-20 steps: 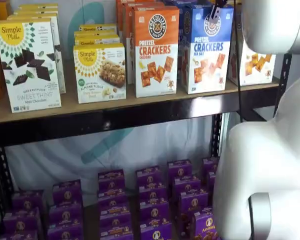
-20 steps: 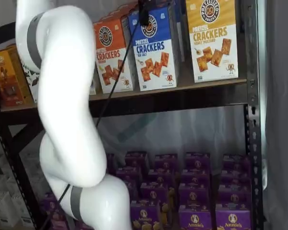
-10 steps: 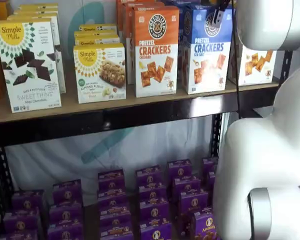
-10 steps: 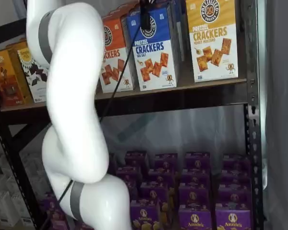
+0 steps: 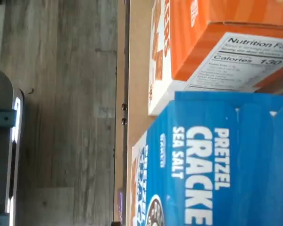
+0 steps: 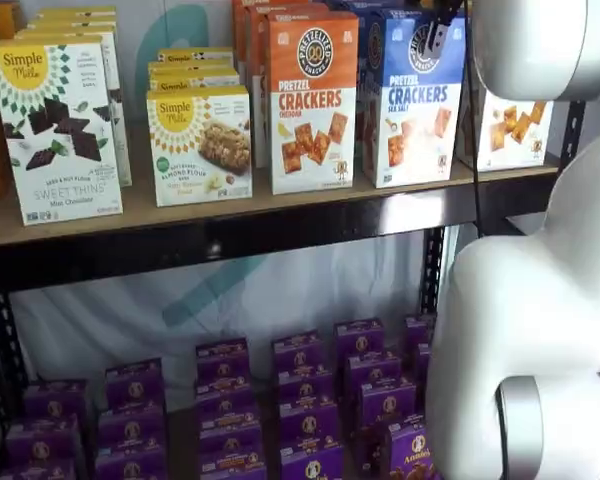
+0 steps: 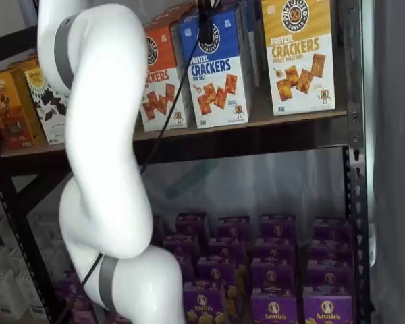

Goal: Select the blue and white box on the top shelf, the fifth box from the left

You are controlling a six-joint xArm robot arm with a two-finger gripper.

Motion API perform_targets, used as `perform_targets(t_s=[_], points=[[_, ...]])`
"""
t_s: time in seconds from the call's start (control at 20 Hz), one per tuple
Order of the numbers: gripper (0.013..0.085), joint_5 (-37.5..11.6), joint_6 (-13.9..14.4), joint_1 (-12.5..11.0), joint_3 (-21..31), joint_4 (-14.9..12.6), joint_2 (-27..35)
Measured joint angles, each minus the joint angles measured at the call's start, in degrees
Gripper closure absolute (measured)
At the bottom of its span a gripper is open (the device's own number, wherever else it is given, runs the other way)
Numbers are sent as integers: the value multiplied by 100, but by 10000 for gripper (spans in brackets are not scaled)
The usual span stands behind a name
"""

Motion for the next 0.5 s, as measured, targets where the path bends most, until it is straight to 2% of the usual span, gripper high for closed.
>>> perform_targets(t_s=[0.15,0.25,0.3,0.35,0.5], points=[[170,-52,-1,-3,67,27,-28],[250,-29,-11,-24,48,49,-15],[250,-13,-18,-35,32,53,-6],[290,-2,-30,-51,19,58,1],[290,-4,-51,-75,17,67,2]])
